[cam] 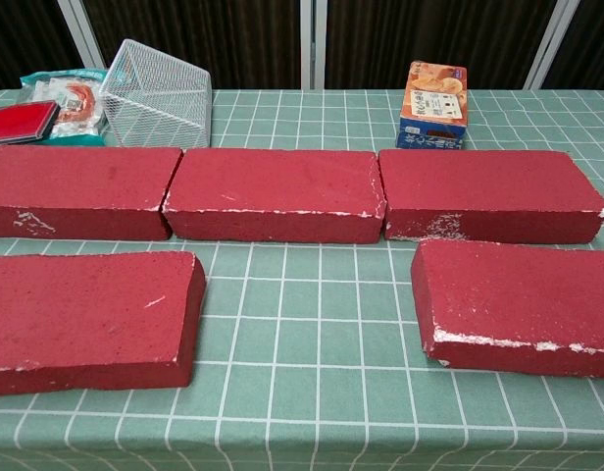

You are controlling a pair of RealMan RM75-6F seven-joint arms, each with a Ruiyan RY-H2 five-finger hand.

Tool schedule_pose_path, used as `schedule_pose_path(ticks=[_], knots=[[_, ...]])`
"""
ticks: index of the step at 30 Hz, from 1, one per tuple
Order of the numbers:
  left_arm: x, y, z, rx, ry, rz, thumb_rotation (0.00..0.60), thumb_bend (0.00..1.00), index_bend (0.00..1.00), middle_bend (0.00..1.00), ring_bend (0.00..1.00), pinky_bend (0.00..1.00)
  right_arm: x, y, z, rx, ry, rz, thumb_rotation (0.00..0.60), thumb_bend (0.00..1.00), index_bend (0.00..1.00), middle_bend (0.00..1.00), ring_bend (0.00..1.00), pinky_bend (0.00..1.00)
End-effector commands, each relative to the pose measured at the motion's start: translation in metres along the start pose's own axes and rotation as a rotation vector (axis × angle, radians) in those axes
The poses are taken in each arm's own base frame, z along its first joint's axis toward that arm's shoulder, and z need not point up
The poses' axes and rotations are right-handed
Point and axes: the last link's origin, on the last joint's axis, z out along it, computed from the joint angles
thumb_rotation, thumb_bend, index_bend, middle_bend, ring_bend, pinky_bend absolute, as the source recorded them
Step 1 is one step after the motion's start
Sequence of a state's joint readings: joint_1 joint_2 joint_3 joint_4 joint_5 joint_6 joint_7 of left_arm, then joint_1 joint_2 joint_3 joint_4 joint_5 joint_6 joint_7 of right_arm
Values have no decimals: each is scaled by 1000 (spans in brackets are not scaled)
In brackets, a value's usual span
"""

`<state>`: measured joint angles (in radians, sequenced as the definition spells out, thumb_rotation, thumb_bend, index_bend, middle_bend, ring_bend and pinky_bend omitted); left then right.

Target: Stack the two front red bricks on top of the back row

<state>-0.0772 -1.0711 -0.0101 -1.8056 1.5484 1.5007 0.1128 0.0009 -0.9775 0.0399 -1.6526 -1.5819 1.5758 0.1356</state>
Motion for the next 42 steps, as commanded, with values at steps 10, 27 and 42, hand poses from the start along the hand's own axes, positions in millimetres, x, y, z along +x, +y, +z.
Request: schedule_pose_path(ticks=[10, 27, 42], knots=[[2, 0, -1, 0, 3, 8, 600, 0, 28, 0, 0, 0, -1, 0, 0, -1, 2, 3, 600, 0, 0, 0, 0, 0], [-26, 50, -16, -185, -256, -109, 600, 0, 28, 0, 0, 0, 15, 4, 4, -11, 39, 11, 600, 0, 0, 0, 0, 0], [-63, 112, -4, -349, -426, -141, 600, 0, 27, 0, 0, 0, 15, 7, 6, -13, 31, 18, 600, 0, 0, 0, 0, 0]])
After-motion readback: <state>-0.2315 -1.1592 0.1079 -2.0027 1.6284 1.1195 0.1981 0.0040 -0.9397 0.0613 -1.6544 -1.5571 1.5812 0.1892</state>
